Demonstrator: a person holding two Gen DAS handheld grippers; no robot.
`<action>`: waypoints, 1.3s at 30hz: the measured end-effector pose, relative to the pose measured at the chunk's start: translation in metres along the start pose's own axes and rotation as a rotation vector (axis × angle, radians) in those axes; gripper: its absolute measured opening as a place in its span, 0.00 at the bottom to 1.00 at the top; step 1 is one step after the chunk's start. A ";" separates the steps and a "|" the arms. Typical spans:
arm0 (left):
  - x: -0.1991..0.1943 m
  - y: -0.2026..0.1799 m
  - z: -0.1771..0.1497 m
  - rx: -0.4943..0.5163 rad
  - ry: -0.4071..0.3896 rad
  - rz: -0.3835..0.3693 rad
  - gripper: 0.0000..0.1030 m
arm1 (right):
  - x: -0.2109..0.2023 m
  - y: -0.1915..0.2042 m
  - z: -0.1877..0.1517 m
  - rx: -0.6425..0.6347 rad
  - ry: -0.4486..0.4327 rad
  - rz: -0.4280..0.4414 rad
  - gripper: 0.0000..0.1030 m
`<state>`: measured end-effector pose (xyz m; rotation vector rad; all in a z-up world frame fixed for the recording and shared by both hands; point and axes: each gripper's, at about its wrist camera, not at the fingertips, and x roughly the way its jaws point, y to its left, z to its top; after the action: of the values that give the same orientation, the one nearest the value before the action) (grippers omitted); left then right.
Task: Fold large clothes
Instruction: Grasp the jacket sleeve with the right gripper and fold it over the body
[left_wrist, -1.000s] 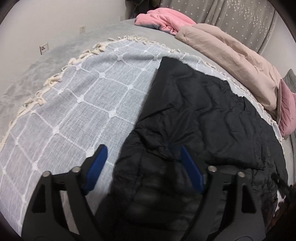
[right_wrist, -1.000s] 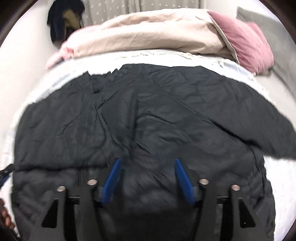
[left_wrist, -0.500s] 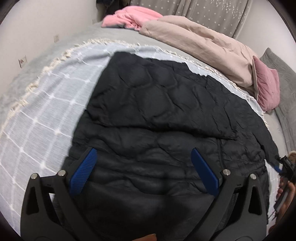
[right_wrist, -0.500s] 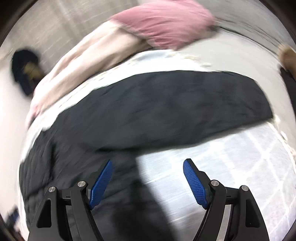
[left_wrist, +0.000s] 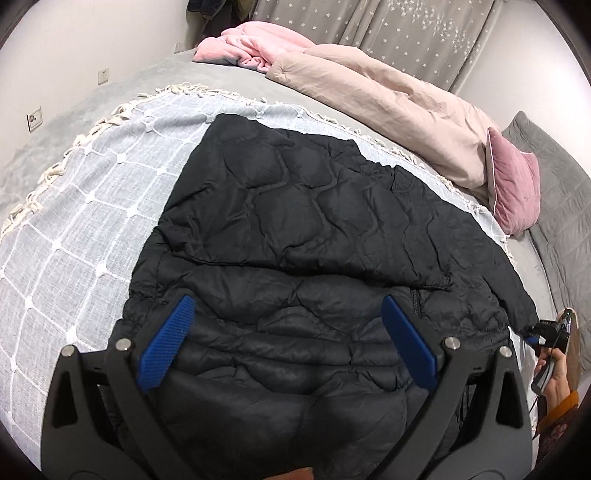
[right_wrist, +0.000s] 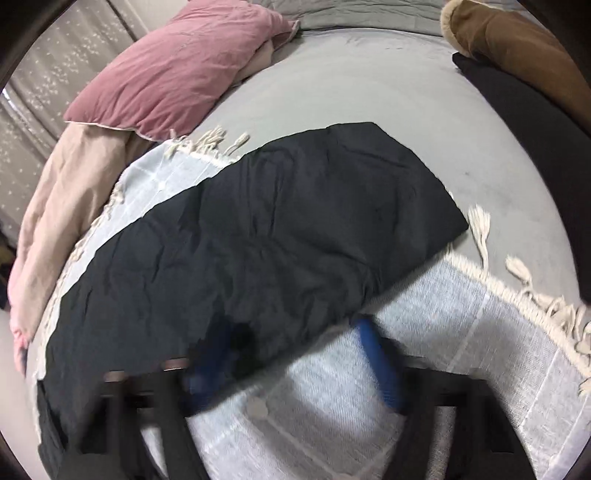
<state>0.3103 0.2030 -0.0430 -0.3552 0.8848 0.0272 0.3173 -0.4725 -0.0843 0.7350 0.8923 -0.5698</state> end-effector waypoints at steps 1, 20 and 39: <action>0.000 0.001 0.000 -0.002 -0.002 0.003 0.98 | 0.000 0.003 0.002 0.015 0.015 0.025 0.10; -0.002 0.002 -0.002 -0.009 0.033 -0.041 0.98 | -0.150 0.220 -0.078 -0.649 -0.357 0.151 0.04; 0.004 0.005 -0.005 -0.013 0.065 -0.052 0.98 | -0.043 0.347 -0.270 -1.047 0.214 0.304 0.15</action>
<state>0.3079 0.2054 -0.0501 -0.3926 0.9399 -0.0269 0.4108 -0.0424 -0.0479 -0.0407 1.0909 0.2762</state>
